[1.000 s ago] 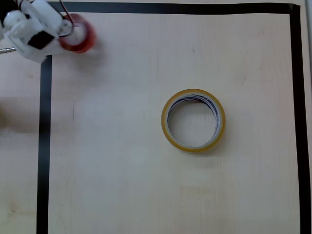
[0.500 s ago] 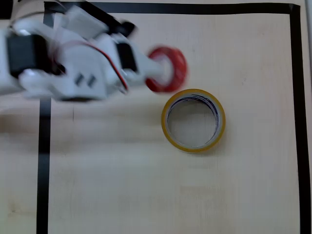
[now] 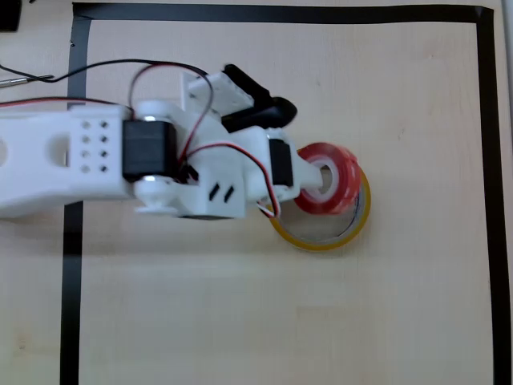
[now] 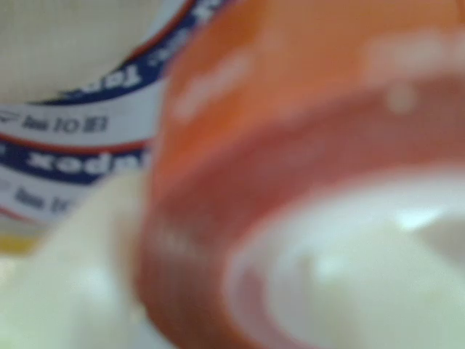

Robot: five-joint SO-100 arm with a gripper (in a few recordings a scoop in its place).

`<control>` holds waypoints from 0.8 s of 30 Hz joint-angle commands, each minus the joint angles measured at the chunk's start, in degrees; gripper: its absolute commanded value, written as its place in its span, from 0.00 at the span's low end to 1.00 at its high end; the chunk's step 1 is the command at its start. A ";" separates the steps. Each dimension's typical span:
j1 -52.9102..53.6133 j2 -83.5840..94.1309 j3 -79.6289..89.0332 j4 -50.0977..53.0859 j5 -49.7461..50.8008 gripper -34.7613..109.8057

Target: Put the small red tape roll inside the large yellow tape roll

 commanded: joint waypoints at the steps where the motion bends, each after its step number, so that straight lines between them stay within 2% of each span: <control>1: 1.49 1.14 -7.29 -0.53 1.41 0.24; 6: 2.37 -0.79 -7.21 -0.09 2.02 0.24; 15: 2.55 -1.85 -7.29 0.00 2.02 0.33; 24: 2.64 0.97 -7.65 3.25 1.76 0.33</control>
